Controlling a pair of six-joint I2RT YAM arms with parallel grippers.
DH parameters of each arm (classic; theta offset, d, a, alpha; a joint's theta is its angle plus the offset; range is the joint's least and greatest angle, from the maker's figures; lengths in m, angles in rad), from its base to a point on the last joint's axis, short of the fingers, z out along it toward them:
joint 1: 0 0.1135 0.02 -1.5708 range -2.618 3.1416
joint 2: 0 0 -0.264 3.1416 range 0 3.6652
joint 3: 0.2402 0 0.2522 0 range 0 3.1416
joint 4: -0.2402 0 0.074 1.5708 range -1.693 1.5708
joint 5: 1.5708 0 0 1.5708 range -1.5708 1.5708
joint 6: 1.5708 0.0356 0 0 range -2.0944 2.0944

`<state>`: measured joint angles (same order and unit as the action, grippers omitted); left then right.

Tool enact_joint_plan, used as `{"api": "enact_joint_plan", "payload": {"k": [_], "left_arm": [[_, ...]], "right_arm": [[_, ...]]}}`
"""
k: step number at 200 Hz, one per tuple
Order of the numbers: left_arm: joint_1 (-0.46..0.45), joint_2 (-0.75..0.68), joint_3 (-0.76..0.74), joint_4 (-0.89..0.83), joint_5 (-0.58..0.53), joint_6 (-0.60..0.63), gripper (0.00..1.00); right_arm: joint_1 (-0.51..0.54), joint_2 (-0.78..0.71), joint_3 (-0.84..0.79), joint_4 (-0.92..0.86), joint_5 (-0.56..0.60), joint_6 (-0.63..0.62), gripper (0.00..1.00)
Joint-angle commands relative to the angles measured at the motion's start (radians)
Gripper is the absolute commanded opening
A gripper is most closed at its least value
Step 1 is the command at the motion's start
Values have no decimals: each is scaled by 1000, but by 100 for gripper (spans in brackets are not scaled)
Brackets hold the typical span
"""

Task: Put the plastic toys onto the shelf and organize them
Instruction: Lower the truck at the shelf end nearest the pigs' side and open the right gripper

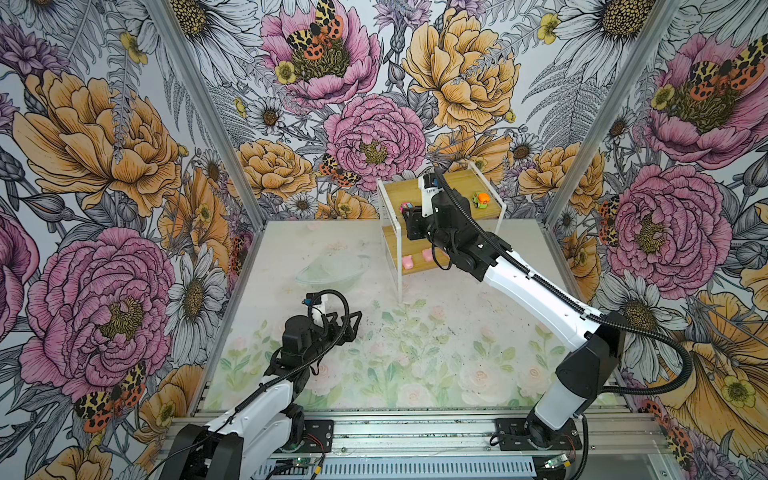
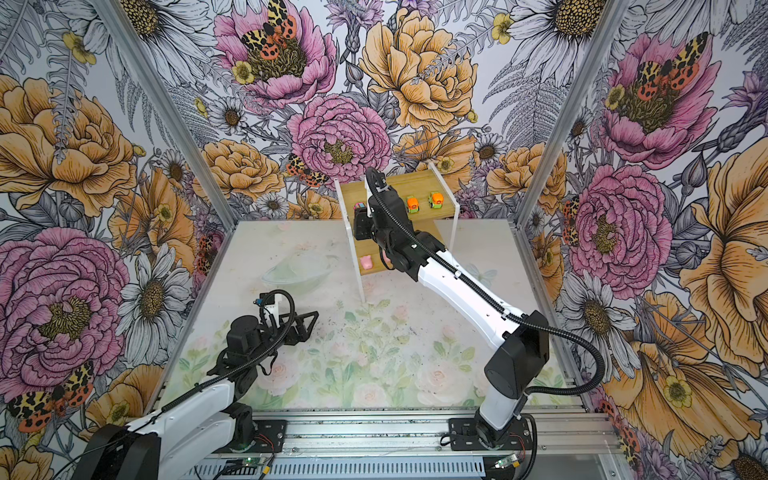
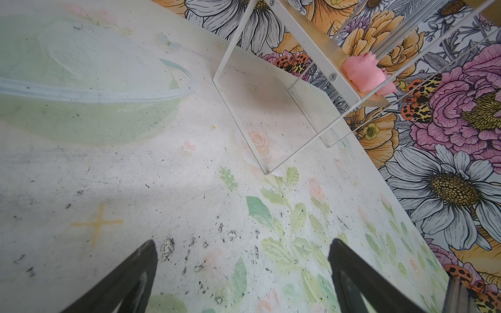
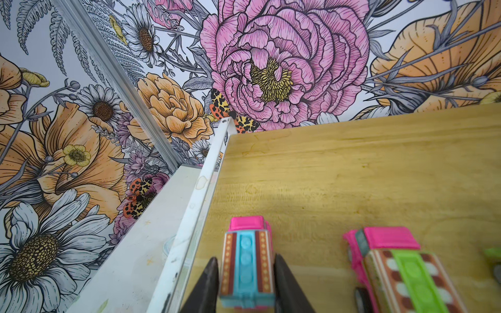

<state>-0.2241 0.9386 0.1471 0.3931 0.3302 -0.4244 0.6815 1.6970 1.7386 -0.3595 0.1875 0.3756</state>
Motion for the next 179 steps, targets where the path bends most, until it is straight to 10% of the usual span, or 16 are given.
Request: {"api": "enact_joint_plan", "payload": {"k": [1, 179], "left_arm": [[8, -3, 6, 9, -14, -13, 99], [8, -3, 5, 7, -14, -14, 99]], "right_arm": [[5, 21, 24, -27, 8, -11, 37], [4, -19, -1, -26, 4, -33, 42]]}}
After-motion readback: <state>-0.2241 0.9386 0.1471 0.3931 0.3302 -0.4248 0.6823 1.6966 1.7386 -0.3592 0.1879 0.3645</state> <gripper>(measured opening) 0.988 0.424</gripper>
